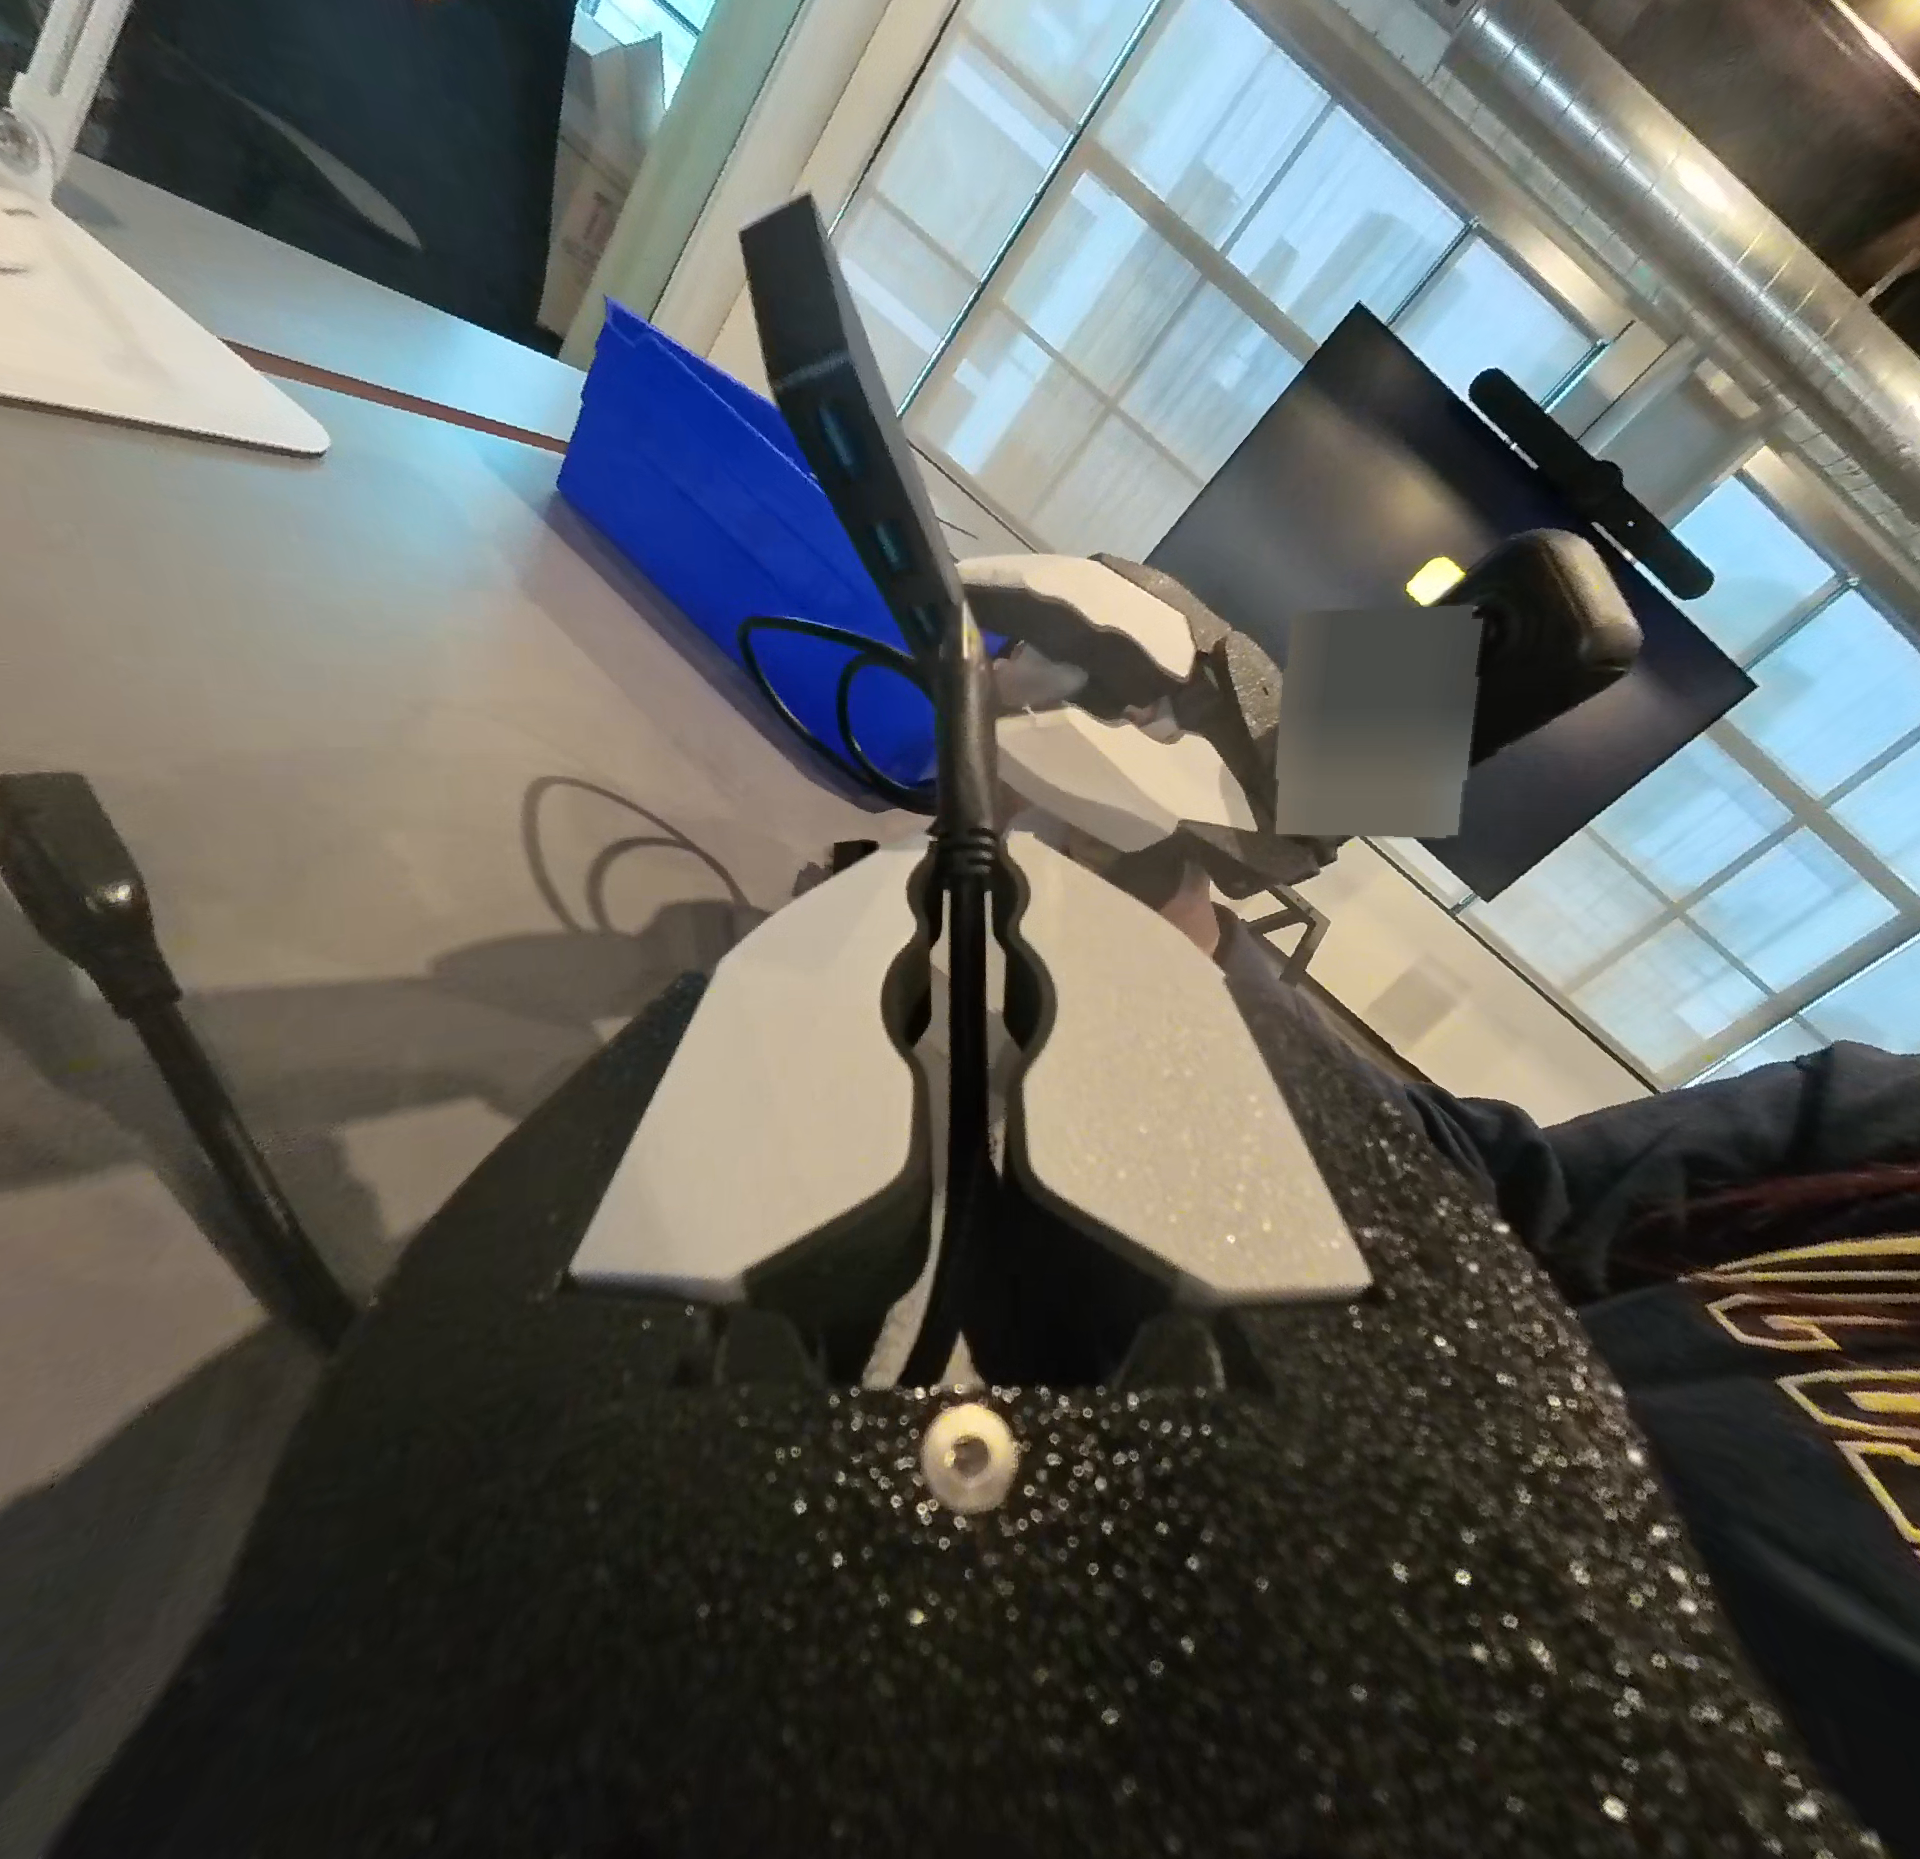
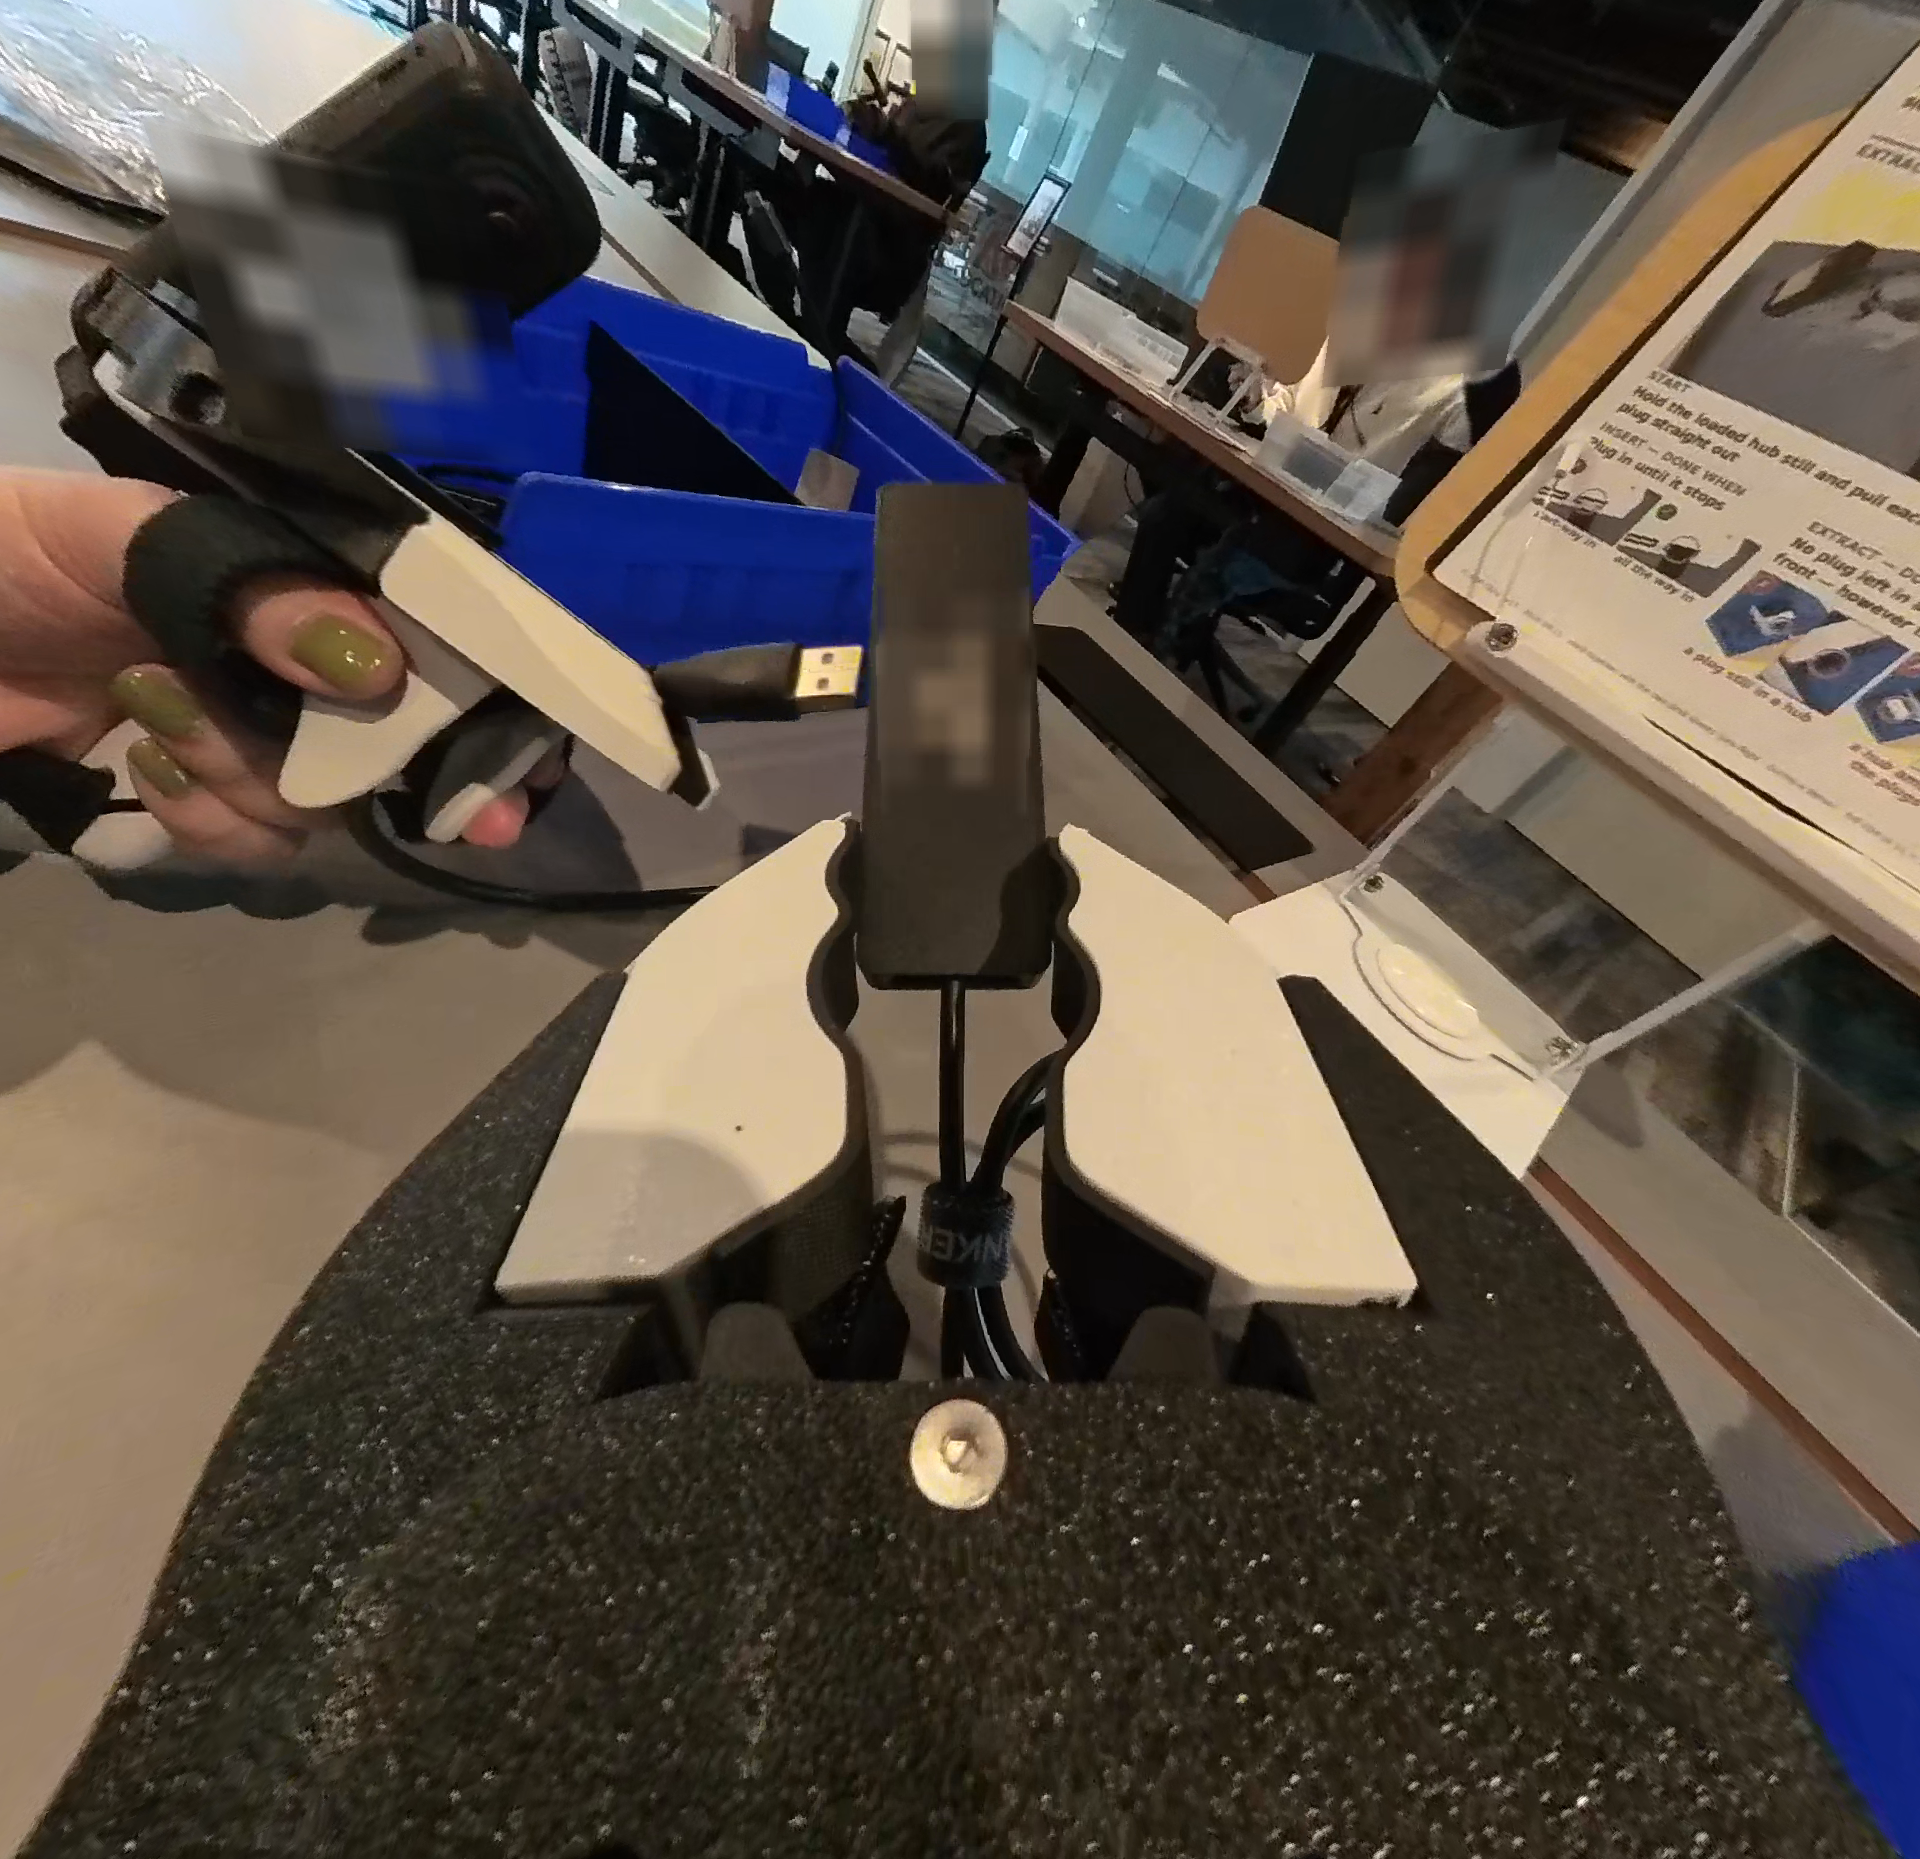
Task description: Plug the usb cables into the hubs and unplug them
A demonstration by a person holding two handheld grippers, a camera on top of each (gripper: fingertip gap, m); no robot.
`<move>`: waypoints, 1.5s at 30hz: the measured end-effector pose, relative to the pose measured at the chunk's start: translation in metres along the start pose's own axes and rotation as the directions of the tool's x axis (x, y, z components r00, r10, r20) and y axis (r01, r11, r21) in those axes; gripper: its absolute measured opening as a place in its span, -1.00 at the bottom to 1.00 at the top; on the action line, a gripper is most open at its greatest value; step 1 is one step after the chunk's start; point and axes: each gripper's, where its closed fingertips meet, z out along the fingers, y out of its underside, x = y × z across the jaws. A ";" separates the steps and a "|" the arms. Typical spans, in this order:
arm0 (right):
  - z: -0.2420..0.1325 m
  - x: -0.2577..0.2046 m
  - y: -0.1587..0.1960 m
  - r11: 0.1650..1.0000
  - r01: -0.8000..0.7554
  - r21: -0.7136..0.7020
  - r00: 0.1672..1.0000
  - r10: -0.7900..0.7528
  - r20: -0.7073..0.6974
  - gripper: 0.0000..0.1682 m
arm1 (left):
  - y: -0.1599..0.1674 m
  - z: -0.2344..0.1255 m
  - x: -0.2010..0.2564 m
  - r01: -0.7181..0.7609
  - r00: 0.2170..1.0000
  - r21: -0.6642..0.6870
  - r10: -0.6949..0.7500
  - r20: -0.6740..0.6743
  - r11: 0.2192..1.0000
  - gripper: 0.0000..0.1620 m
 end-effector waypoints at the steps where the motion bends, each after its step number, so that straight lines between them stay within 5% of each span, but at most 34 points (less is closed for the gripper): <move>1: 0.000 0.000 0.000 1.000 0.002 0.000 1.000 -0.002 -0.001 -0.61 | 0.000 0.000 -0.001 0.002 1.000 0.002 -0.002 0.007 1.000 -0.90; 31: 0.000 0.000 -0.003 0.999 0.035 -0.003 0.999 -0.035 -0.026 -0.61 | 0.000 0.000 -0.004 0.018 1.000 -0.001 -0.017 0.019 1.000 -0.90; 45: 0.005 -0.004 0.001 0.994 -0.106 0.000 0.994 0.106 0.033 -0.61 | -0.002 -0.002 -0.007 0.011 0.999 0.009 -0.012 0.044 1.000 -0.90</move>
